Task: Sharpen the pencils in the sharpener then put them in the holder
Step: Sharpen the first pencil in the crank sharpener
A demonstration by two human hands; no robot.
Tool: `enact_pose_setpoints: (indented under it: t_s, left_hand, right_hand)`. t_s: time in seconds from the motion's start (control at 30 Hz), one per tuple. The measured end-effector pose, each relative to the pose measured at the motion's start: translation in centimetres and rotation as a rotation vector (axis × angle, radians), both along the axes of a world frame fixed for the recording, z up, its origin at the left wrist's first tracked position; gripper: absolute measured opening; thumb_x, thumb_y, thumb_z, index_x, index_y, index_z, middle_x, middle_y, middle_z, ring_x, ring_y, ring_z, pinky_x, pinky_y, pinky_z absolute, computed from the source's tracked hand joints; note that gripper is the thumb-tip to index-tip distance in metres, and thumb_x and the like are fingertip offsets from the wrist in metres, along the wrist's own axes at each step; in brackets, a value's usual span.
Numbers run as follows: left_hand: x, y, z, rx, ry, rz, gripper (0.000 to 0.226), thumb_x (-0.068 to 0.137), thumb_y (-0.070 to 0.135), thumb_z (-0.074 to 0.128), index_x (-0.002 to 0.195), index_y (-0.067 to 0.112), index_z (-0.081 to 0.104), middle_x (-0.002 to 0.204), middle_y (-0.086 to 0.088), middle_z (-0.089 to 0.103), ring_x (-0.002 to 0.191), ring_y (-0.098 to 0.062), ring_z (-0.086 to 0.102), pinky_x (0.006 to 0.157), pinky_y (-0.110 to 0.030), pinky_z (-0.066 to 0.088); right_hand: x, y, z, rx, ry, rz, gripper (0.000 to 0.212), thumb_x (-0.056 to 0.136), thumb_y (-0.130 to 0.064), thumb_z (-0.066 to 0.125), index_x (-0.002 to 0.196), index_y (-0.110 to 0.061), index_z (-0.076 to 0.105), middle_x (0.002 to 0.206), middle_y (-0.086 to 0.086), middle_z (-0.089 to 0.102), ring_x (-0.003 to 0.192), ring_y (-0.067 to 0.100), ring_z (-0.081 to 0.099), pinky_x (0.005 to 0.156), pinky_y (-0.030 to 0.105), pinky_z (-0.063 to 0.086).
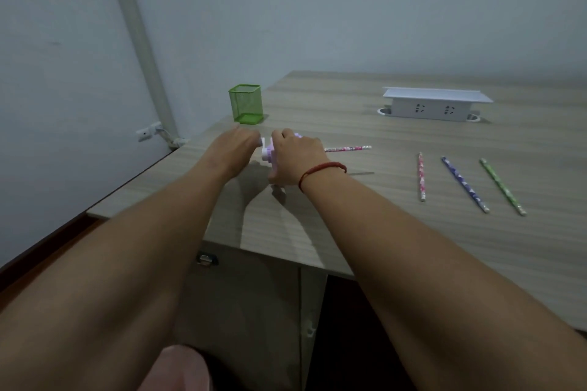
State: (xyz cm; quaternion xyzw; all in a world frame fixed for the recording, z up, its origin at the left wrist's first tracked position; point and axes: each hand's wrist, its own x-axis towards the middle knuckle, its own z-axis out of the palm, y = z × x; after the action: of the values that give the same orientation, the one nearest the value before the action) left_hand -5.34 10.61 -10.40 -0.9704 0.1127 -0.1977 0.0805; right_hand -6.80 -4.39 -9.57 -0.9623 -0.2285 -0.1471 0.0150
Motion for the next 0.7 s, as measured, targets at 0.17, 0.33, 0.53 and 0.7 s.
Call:
enact_pose_setpoints:
  t_s: [0.17,0.33,0.53,0.7]
  left_hand:
    - [-0.9,-0.1,1.2,-0.030,-0.065,-0.072,0.035,0.092,-0.006,0.038,0.119,0.004,0.059,0.117,-0.019,0.061,0.107,-0.034,0.054,0.100,-0.048,0.042]
    - [-3.9,-0.2,0.0,-0.092,-0.179,-0.179,0.025,0.094,-0.004,0.044,0.111,0.002,0.062,0.109,-0.020,0.064,0.101,-0.035,0.058,0.095,-0.044,0.044]
    - [-6.1,-0.6,-3.3,-0.177,-0.050,-0.150,0.010,0.095,0.008,0.051,0.097,0.006,0.061,0.101,-0.018,0.069,0.101,-0.035,0.064,0.113,-0.042,0.031]
    - [-4.2,-1.2,-3.4,-0.119,0.152,-0.005,0.025,0.095,0.013,0.047,0.116,0.010,0.061,0.126,-0.012,0.057,0.118,-0.027,0.052,0.106,-0.037,0.038]
  right_hand:
    - [0.1,0.1,0.1,-0.002,0.023,-0.023,0.065,0.085,-0.039,0.065,0.138,-0.012,0.039,0.138,0.006,0.047,0.122,0.028,0.054,0.097,0.045,0.046]
    - [0.1,0.1,0.6,0.004,0.056,-0.043,0.061,0.087,-0.039,0.065,0.136,-0.013,0.041,0.138,0.008,0.047,0.124,0.031,0.052,0.100,0.047,0.045]
    - [-0.1,0.3,0.4,0.024,0.069,-0.046,0.063,0.086,-0.039,0.065,0.136,-0.012,0.041,0.138,0.009,0.046,0.126,0.031,0.050,0.100,0.045,0.045]
    - [0.2,0.2,-0.2,0.026,0.027,-0.003,0.062,0.085,-0.040,0.063,0.136,-0.012,0.040,0.136,0.008,0.047,0.123,0.029,0.052,0.096,0.044,0.044]
